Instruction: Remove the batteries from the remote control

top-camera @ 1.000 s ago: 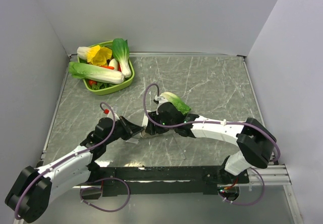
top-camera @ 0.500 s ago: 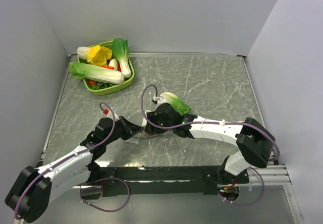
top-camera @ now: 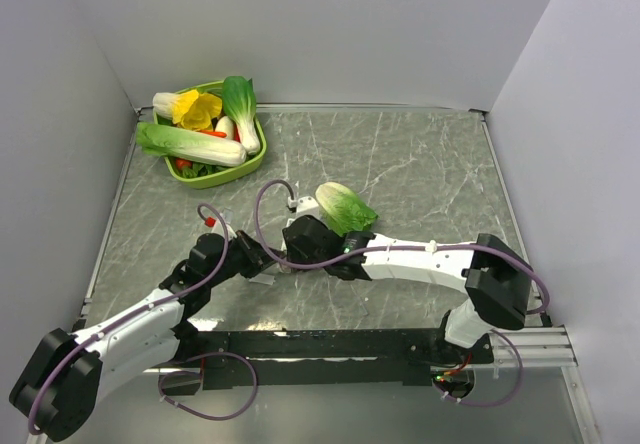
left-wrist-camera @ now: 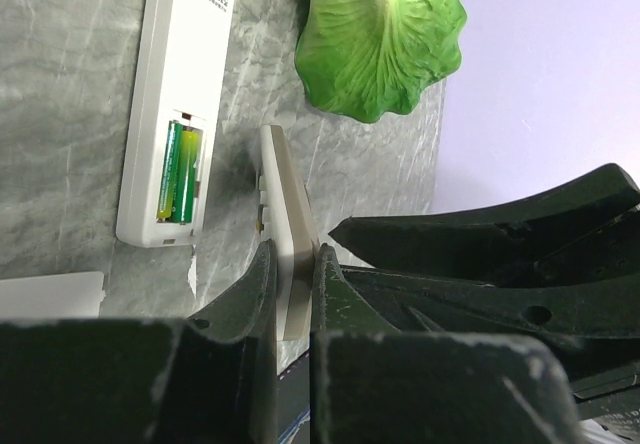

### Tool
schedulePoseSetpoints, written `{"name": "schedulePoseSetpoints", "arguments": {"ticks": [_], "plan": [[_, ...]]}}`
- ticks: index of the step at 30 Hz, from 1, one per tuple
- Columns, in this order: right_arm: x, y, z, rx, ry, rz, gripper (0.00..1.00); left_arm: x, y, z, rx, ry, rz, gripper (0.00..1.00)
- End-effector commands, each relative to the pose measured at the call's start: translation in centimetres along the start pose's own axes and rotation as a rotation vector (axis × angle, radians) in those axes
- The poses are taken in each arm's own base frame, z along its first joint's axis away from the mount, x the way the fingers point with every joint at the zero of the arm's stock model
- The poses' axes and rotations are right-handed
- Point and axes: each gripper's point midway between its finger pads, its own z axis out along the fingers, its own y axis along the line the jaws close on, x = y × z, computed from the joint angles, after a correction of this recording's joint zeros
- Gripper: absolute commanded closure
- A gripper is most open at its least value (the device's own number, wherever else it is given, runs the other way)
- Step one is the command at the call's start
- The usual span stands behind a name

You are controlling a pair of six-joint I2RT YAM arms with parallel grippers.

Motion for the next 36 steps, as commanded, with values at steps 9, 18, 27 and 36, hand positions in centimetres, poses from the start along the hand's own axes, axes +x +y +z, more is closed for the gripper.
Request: {"name": "schedulePoseSetpoints", "arguments": {"ticks": [9,18,27,36], "plan": [[-0.4,-1.9,-0.4,0.152,-0.030,-0.100,0.59,-0.1,-0.8,0.0,0.002,0.003,0.011,0.99],[-2.3,-0.6,-1.7,0.074,-0.067,-0.088,0.55,0.1,-0.3,0.1,-0.008,0.009,0.018,0.99],[-2.0,0.8,-2.4,-0.243,-0.077,0.056,0.52,0.6,0.0,-0.2,0.036,0.005,-0.016,0.99],[-1.7,1.2,-2.6,-0.394,-0.087,0.119,0.50,0.9,0.7,-0.4,0.062,-0.012,-0.047,0.99]]}}
